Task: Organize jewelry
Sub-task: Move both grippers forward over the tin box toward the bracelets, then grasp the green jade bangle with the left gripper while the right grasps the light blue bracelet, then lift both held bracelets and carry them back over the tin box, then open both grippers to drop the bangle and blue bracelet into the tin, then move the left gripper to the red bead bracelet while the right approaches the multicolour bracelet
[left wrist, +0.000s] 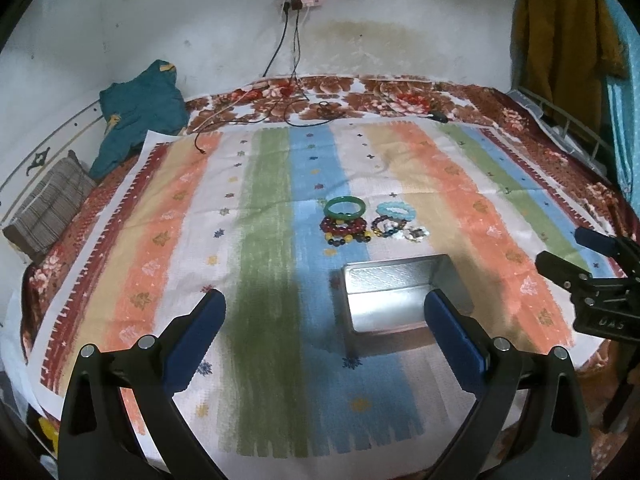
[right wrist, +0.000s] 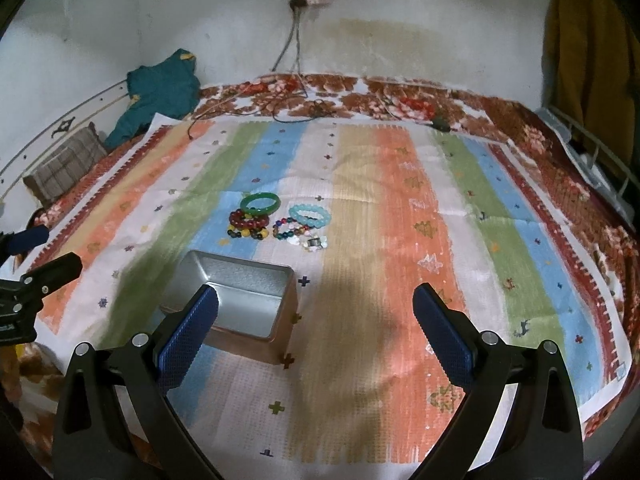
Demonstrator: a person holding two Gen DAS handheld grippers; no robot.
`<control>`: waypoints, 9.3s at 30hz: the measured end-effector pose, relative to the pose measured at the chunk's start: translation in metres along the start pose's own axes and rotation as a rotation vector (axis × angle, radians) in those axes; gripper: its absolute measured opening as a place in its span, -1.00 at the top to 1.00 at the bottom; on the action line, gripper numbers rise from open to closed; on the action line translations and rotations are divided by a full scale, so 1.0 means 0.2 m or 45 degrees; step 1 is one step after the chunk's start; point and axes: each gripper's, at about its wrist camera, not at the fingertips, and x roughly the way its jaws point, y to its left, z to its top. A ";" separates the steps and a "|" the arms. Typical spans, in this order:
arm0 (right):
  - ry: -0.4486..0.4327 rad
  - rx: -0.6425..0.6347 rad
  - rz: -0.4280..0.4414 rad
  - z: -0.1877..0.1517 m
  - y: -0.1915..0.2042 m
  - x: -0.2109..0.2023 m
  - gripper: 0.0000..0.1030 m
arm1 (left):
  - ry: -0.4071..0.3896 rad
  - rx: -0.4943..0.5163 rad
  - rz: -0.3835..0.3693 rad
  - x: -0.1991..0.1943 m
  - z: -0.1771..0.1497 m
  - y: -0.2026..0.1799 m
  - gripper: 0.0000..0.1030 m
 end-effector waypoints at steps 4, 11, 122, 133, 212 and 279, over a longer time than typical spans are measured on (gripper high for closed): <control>0.005 -0.019 -0.009 0.04 0.02 0.04 -0.92 | 0.026 0.004 0.013 0.07 0.05 -0.01 -0.89; 0.021 -0.028 -0.021 0.12 0.02 0.12 -0.92 | 0.064 -0.022 0.034 0.18 0.14 0.02 -0.89; 0.520 0.064 -0.081 0.44 -0.09 1.50 0.21 | 0.491 -0.063 -0.038 1.66 0.48 0.10 -0.01; 0.475 -0.004 -0.068 0.44 -0.05 1.44 0.76 | 0.487 -0.071 -0.053 1.62 0.50 0.11 0.83; 0.050 -0.097 0.095 0.36 0.23 0.30 0.76 | 0.192 -0.109 -0.137 0.44 0.41 -0.02 0.83; 0.201 -0.066 0.020 0.33 0.12 0.50 -0.35 | 0.300 -0.104 0.011 0.62 0.35 0.05 -0.09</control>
